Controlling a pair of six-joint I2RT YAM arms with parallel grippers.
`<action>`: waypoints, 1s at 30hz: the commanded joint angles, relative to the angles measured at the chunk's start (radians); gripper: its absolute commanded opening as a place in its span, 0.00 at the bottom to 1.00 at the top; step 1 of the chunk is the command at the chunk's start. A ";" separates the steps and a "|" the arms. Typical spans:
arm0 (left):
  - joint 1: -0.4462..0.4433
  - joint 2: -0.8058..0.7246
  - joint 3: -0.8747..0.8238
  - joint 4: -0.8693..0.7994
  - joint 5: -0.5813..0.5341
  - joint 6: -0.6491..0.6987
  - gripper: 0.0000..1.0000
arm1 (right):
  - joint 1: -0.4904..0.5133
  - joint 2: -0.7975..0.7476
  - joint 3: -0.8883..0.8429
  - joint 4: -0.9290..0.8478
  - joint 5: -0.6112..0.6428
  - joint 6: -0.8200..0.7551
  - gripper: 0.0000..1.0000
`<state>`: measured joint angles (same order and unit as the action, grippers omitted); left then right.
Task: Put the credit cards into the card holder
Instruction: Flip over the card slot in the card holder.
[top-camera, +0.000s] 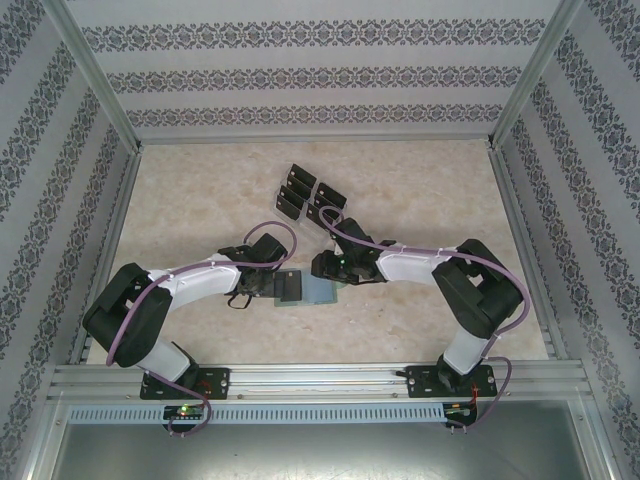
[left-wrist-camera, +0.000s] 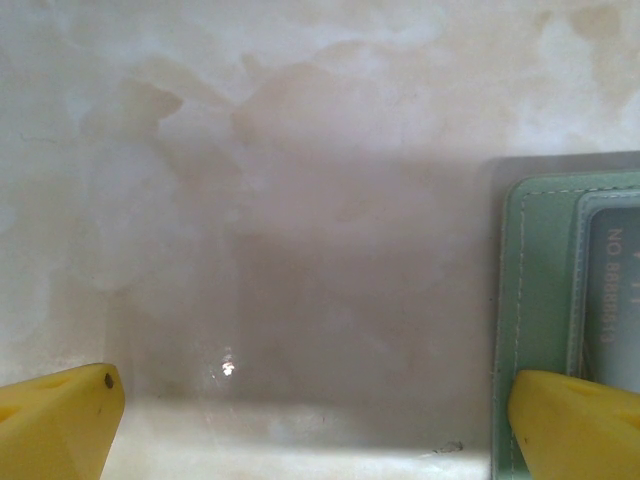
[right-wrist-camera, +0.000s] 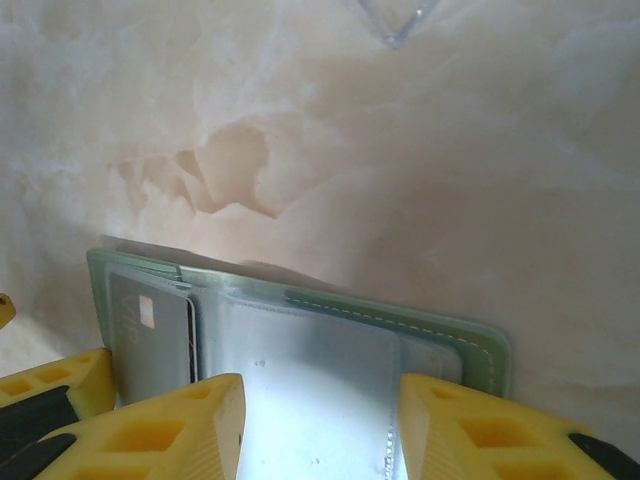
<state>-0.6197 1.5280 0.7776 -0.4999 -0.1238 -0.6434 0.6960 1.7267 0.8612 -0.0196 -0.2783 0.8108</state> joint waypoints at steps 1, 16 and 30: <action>0.009 0.020 -0.002 0.020 0.010 0.003 1.00 | 0.028 0.038 0.019 -0.011 -0.011 -0.012 0.46; 0.009 0.011 -0.011 0.031 0.015 0.001 1.00 | 0.076 0.059 0.072 -0.007 -0.023 0.017 0.46; 0.009 -0.003 -0.010 0.027 0.015 0.005 1.00 | 0.082 -0.037 0.048 -0.046 0.004 0.019 0.46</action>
<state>-0.6197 1.5276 0.7776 -0.4992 -0.1230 -0.6434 0.7704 1.7332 0.9161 -0.0414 -0.2852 0.8192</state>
